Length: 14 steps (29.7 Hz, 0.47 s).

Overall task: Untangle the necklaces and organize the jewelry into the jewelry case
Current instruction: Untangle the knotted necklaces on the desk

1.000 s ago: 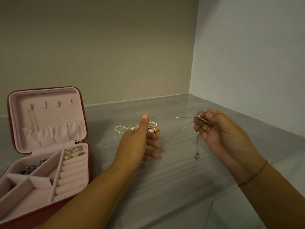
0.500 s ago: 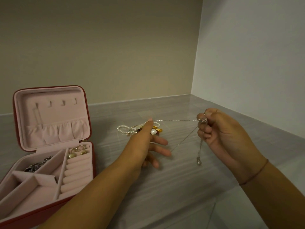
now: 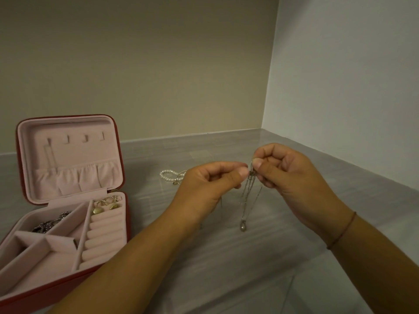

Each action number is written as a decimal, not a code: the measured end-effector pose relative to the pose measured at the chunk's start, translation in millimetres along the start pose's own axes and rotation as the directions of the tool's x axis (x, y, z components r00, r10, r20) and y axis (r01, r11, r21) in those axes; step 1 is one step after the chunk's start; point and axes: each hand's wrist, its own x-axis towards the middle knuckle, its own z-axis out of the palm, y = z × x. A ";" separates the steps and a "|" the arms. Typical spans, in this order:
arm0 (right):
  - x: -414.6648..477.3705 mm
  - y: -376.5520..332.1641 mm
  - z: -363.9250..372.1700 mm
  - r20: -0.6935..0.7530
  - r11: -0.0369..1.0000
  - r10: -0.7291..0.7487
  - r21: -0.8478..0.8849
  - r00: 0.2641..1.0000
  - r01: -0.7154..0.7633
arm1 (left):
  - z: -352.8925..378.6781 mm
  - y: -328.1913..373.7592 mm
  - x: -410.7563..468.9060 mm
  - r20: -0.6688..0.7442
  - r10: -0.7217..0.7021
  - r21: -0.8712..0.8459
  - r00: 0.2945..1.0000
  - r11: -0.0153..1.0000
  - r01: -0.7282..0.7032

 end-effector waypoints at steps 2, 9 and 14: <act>0.7 -0.5 1.1 0.026 0.999 -0.005 -0.043 1.000 0.007 | 0.7 -0.5 -0.6 0.011 0.035 -0.003 0.999 0.999 -0.035; 0.6 2.0 2.0 0.065 0.995 -0.007 -0.099 0.998 0.013 | -2.4 -4.0 2.1 -0.006 0.024 0.050 1.000 0.998 -0.024; -1.5 10.4 0.3 0.100 0.997 0.079 0.011 0.992 -0.080 | -5.4 -6.2 5.3 0.007 -0.068 -0.036 0.998 0.997 0.068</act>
